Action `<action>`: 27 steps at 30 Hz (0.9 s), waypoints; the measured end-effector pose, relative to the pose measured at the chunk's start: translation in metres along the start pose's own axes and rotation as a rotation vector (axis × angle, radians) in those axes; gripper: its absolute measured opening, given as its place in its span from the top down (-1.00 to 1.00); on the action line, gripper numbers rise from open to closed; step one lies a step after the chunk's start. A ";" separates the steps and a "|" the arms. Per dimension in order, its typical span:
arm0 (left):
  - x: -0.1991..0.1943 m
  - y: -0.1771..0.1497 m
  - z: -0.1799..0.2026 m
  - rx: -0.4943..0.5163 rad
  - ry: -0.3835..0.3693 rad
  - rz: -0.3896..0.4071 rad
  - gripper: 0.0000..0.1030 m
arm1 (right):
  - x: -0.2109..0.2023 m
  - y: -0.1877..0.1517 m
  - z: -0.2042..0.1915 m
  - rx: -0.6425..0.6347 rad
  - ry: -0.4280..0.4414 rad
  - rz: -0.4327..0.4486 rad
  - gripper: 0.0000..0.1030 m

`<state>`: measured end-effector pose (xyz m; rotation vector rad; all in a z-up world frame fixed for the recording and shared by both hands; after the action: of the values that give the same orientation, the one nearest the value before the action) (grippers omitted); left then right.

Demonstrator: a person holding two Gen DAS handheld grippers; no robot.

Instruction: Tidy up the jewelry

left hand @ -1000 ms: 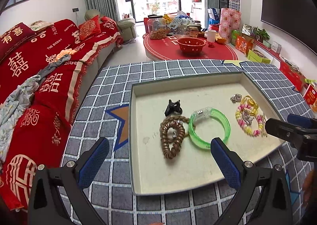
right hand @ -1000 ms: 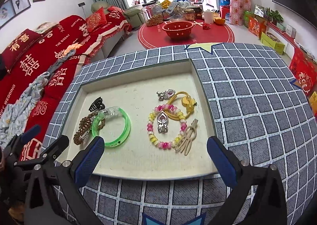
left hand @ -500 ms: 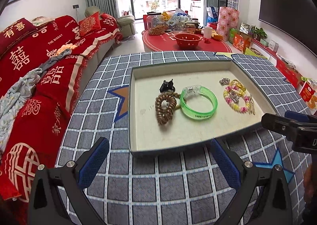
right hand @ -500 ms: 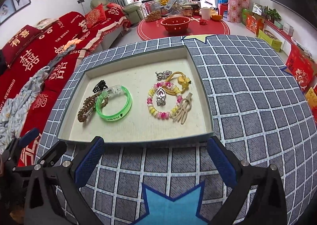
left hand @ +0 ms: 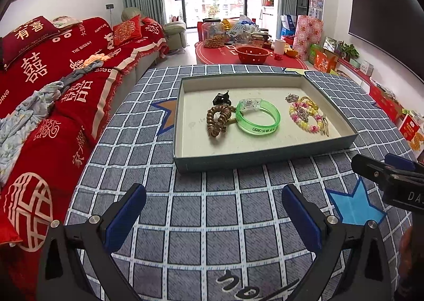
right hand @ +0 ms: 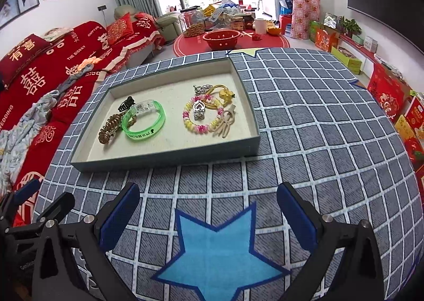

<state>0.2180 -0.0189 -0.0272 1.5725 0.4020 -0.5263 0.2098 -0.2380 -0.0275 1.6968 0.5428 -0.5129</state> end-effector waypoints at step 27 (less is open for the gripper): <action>-0.014 -0.008 -0.007 -0.049 0.053 0.088 -1.00 | -0.033 -0.009 -0.015 -0.107 -0.057 0.182 -0.99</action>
<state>0.2026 -0.0109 -0.0262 1.5516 0.3811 -0.4046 0.1786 -0.2238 -0.0117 1.6063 0.3644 -0.3927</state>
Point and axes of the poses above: each gripper's, at about its wrist camera, not at the fingertips, and x roughly the way its jaws point, z to its right, y to its top, the point moved 4 cm from there along x, roughly the way its jaws point, and after that the axes turned 12 degrees about z, right-handed, at the moved point
